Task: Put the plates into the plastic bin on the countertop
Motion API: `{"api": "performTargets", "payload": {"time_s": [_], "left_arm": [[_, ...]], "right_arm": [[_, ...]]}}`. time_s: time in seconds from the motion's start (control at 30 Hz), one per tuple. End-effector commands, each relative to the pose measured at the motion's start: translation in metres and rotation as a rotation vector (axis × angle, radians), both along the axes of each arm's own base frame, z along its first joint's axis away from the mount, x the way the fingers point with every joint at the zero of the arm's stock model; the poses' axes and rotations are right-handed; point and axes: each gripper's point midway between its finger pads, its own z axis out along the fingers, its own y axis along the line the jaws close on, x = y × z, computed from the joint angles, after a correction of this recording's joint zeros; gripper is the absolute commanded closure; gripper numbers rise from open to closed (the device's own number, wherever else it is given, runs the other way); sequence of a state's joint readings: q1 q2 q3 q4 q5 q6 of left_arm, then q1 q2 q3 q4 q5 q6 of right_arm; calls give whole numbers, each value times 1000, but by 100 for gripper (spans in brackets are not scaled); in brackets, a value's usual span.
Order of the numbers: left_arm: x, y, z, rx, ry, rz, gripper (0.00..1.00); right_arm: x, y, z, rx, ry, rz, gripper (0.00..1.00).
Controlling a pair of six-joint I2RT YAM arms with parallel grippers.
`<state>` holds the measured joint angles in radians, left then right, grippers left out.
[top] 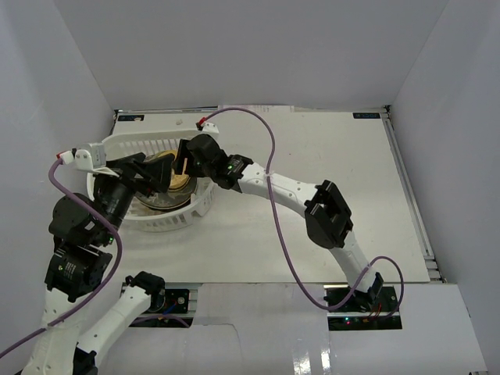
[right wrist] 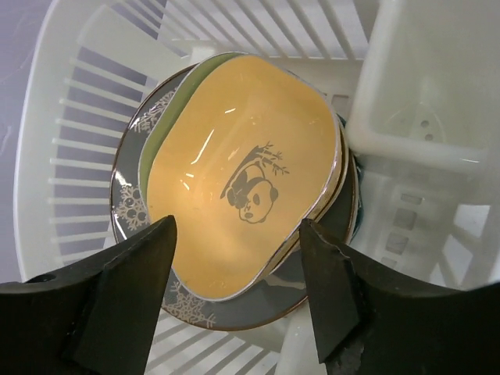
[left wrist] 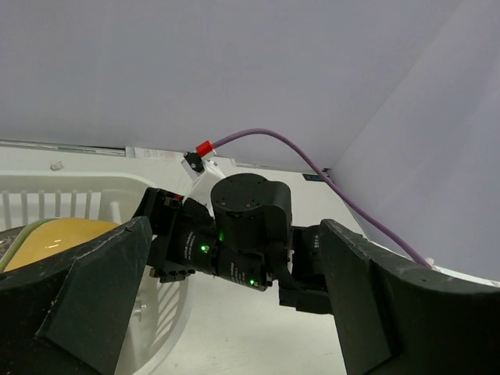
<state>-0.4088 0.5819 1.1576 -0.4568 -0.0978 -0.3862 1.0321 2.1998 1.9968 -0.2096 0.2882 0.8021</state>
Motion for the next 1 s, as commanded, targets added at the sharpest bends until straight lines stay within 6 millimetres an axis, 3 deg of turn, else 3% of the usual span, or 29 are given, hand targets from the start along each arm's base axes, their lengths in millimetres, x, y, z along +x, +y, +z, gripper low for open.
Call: {"api": "performTargets", "payload": {"time_s": [0.0,0.17,0.27,0.3,0.33,0.37,0.4,0.43,0.47,0.5,0.53,0.57,0.6,0.63,0.67,0.73,0.87,0.97], "left_arm": [[-1,9,15,6,-24,44,2],[-2,19,22,20,-32,92,2],[-4,21,22,20,-26,98,2],[-5,21,20,19,-17,92,2],[-8,22,20,17,-19,92,2],[-10,22,18,15,-17,89,2],[-10,21,11,15,-2,83,2],[-15,22,10,13,-6,80,2],[-17,22,6,14,0,73,2],[-18,20,-1,19,17,59,2],[-18,17,-11,15,40,47,2],[-23,16,-15,9,45,34,2],[-25,16,-20,8,54,27,2],[-27,12,-28,6,74,4,2],[-30,12,-40,4,90,-4,2],[-29,6,-66,10,139,-31,2],[-33,-1,-93,-6,194,-66,2],[-31,-4,-92,-26,203,-74,2]], "right_arm": [[-8,0,61,95,-98,21,28],[-27,-34,87,98,-170,40,5],[-39,-60,93,63,-211,54,10],[-46,-73,112,81,-239,58,10],[-52,-84,92,46,-233,68,10],[-57,-95,91,24,-257,81,10],[-68,-114,113,51,-295,86,10],[-74,-122,121,76,-335,90,10],[-84,-138,90,18,-324,111,10],[-96,-158,111,21,-420,147,10],[-110,-162,105,12,-454,214,10],[-121,-175,71,-54,-446,262,10],[-128,-192,70,-82,-468,275,10],[-131,-204,58,-129,-453,268,10],[-136,-224,33,-216,-391,264,10],[-141,-258,15,-266,-371,194,10],[-150,-302,8,-205,-421,92,10],[-152,-320,23,-107,-488,20,10]]}}
